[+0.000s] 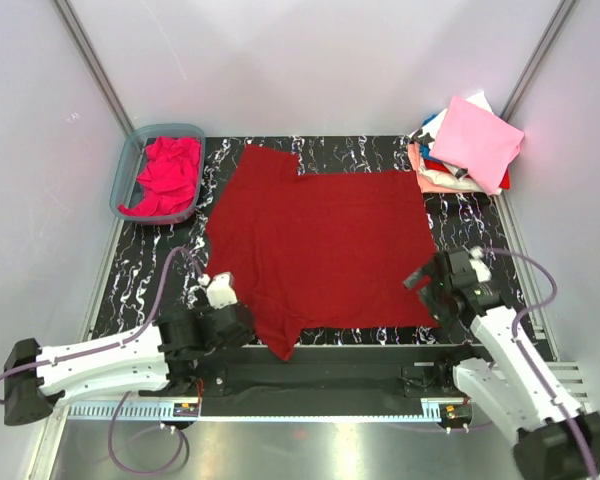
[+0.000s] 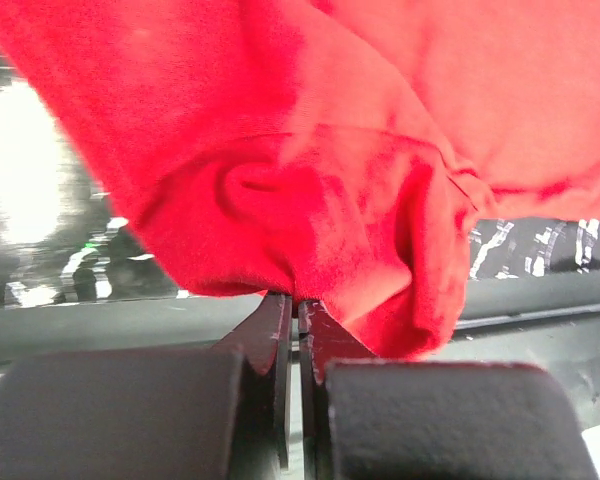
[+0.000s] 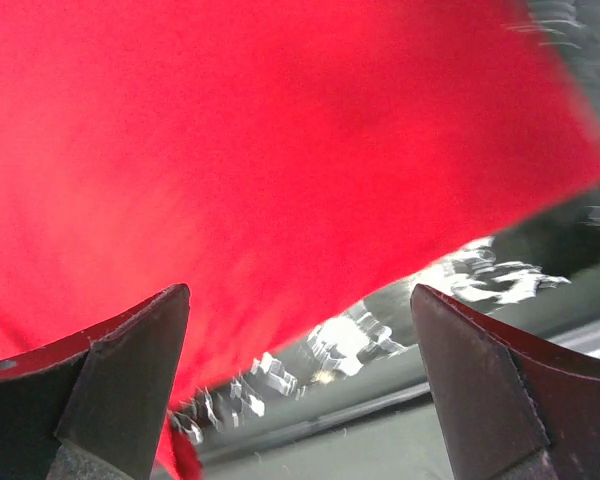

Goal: Fold and stack the t-shirts
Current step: Flatten the tshirt out

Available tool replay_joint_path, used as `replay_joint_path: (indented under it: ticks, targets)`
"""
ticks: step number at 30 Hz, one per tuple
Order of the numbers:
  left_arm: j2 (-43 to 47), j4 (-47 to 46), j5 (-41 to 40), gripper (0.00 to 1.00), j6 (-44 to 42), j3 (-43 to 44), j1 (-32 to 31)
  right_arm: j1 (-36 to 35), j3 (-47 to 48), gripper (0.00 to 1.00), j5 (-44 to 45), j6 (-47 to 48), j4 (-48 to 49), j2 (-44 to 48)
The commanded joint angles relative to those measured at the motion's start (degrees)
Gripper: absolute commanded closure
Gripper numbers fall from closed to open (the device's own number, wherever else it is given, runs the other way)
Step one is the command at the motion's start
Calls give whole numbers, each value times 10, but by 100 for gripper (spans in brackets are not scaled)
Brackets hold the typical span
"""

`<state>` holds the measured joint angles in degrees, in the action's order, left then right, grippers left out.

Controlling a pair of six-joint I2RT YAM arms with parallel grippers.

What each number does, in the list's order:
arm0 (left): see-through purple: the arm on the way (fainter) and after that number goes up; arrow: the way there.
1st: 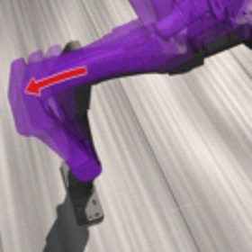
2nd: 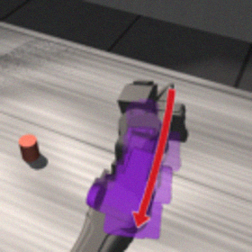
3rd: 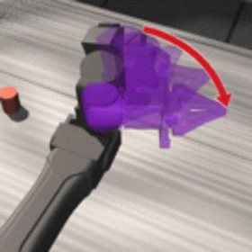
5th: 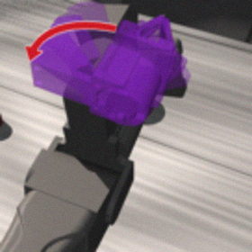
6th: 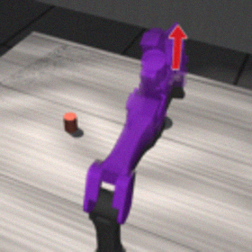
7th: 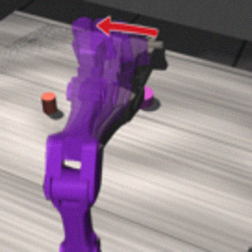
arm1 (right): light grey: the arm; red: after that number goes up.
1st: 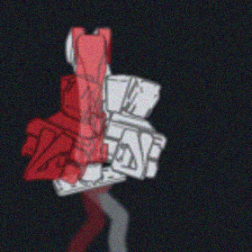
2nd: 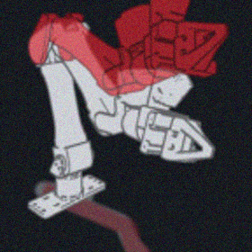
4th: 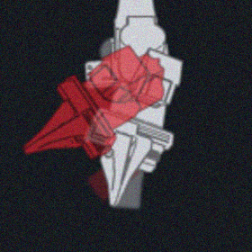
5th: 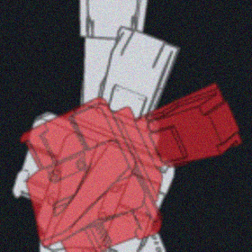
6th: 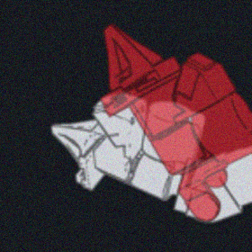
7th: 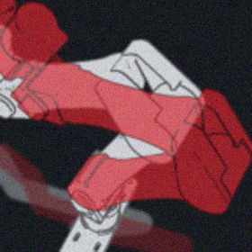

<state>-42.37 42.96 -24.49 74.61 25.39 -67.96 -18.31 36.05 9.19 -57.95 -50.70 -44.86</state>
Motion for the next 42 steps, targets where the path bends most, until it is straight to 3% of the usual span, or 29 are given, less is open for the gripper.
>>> replay_joint_path:
  ticks: [1,2,7,13,22,29,33,39,42]
  targets:
    - [26,32,-34,100,0,-3,9,114,-55,0,-33,-45,-21,46]
    - [30,37,-37,100,-1,1,10,162,-69,0,-39,-31,-14,55]
    - [33,30,-34,100,-3,-1,11,236,-67,0,-23,-50,-17,35]
    - [28,-3,-20,100,-7,-18,10,309,-93,10,-69,-24,42,-36]
    - [20,-18,-14,100,-13,-18,10,315,-106,23,-55,-23,69,-11]
    - [25,-12,-15,100,-10,-18,11,316,-120,36,-80,-11,143,-80]
    - [32,-7,-17,100,-10,-17,11,316,-99,34,-116,11,115,-95]
    - [26,-14,-16,100,-11,-15,11,316,-89,28,-116,19,3,77]
    - [14,-24,-13,100,-14,-14,11,316,-92,29,-173,-4,-29,55]
